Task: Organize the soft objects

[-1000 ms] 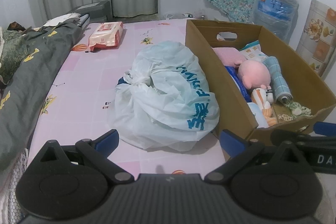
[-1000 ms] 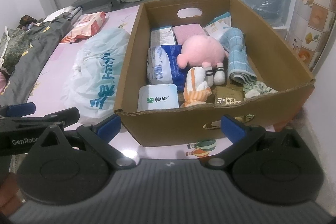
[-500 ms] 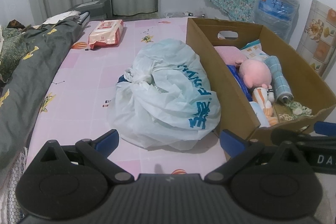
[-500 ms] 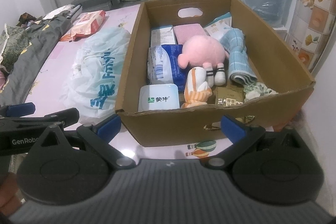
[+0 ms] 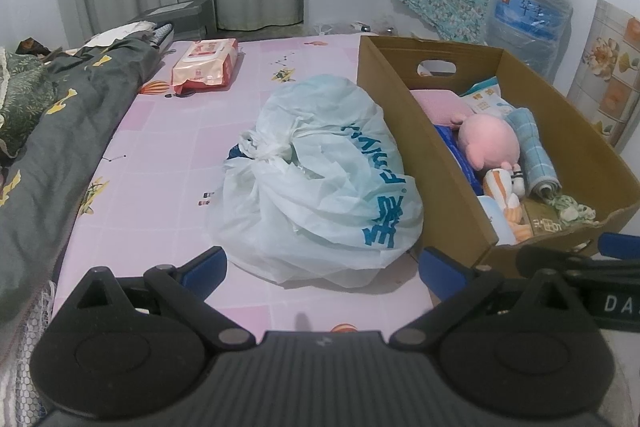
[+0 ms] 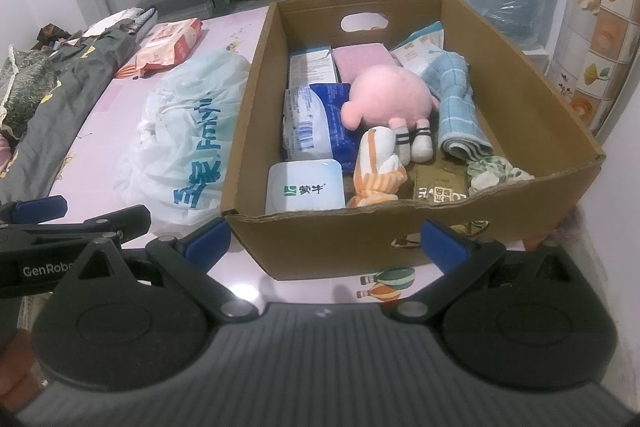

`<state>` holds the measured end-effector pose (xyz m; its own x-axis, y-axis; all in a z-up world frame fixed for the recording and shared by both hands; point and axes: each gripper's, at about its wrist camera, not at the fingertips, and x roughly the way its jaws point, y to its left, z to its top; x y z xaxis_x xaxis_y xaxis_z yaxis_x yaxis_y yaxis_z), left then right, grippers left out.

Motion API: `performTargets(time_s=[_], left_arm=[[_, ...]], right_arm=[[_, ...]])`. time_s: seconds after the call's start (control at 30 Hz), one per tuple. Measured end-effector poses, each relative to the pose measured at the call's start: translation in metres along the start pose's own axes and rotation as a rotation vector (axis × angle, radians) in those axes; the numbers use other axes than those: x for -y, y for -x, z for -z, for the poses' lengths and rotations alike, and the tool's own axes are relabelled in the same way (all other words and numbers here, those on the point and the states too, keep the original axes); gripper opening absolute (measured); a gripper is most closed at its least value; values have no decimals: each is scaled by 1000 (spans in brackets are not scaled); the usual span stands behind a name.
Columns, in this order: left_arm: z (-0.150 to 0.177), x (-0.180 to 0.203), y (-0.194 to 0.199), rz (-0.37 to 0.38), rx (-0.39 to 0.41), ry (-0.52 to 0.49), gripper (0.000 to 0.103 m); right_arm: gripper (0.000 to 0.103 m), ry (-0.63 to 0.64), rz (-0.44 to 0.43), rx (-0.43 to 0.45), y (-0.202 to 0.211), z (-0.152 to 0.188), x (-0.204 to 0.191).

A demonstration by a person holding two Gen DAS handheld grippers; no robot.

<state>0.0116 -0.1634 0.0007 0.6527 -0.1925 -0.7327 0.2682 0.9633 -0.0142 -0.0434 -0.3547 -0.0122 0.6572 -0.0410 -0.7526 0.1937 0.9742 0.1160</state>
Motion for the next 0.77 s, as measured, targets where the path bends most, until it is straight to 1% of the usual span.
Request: performTargets(time_s=[0.77], left_arm=[[-2, 0, 0, -5, -3, 2, 102]], right_arm=[[102, -3, -1, -8, -2, -1, 0]])
